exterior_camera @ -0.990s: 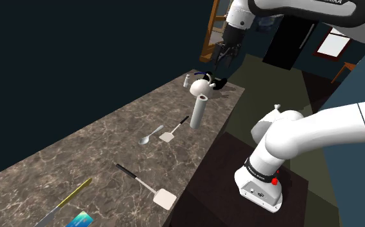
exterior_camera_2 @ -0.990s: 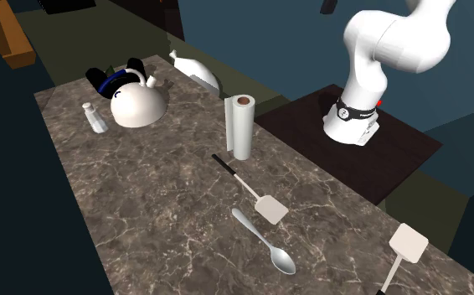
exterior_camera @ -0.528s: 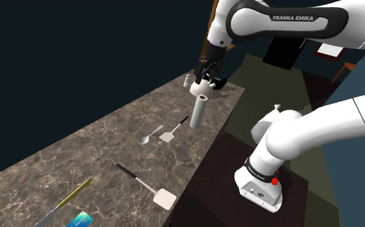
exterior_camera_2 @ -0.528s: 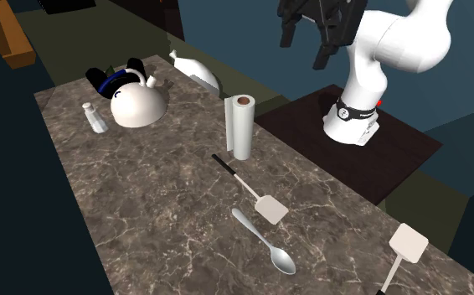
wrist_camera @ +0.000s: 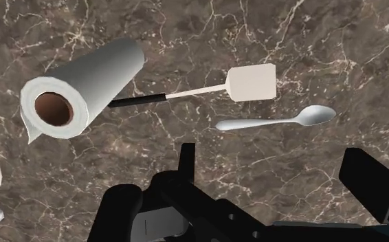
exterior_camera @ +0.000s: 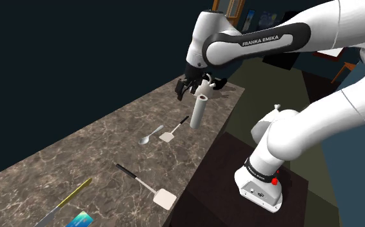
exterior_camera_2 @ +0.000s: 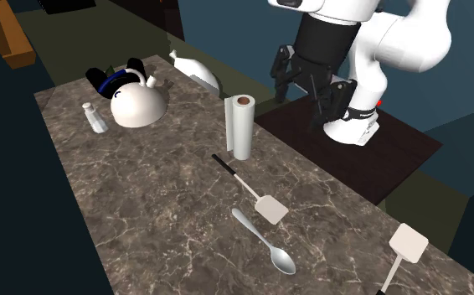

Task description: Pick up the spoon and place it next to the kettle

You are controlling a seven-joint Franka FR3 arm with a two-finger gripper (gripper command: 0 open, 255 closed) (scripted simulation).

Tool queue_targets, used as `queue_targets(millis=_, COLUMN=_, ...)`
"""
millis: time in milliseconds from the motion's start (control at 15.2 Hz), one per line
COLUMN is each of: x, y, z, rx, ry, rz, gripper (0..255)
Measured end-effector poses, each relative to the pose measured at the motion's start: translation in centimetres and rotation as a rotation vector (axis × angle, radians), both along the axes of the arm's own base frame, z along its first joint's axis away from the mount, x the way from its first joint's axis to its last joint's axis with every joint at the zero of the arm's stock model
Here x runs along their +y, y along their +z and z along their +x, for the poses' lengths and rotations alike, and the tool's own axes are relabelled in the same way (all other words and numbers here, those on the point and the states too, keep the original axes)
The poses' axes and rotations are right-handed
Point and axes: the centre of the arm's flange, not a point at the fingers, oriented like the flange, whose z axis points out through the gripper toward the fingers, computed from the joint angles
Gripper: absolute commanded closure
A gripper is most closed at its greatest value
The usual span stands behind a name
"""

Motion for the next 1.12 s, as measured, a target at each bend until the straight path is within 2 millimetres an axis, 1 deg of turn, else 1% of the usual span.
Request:
queue_targets(millis=264, x=2.5, y=-3.8, z=2.2, rx=-0.007, ry=0.029, rz=-0.002, gripper=0)
queue_targets(millis=462, x=4.6, y=-7.1, z=3.6, rx=-0.013, ry=0.050, rz=-0.003, gripper=0)
queue_targets(millis=660, x=6.3, y=-10.2, z=5.1, rx=-0.019, ry=0.072, rz=-0.004, gripper=0)
queue_targets(millis=924, x=9.6, y=-14.3, z=6.7, rx=-0.026, ry=0.101, rz=-0.005, gripper=0)
queue_targets(millis=990, x=10.3, y=-15.1, z=7.2, rx=-0.028, ry=0.108, rz=-0.005, gripper=0)
queue_targets(millis=1122, x=11.3, y=-17.2, z=8.2, rx=-0.031, ry=0.122, rz=-0.006, gripper=0)
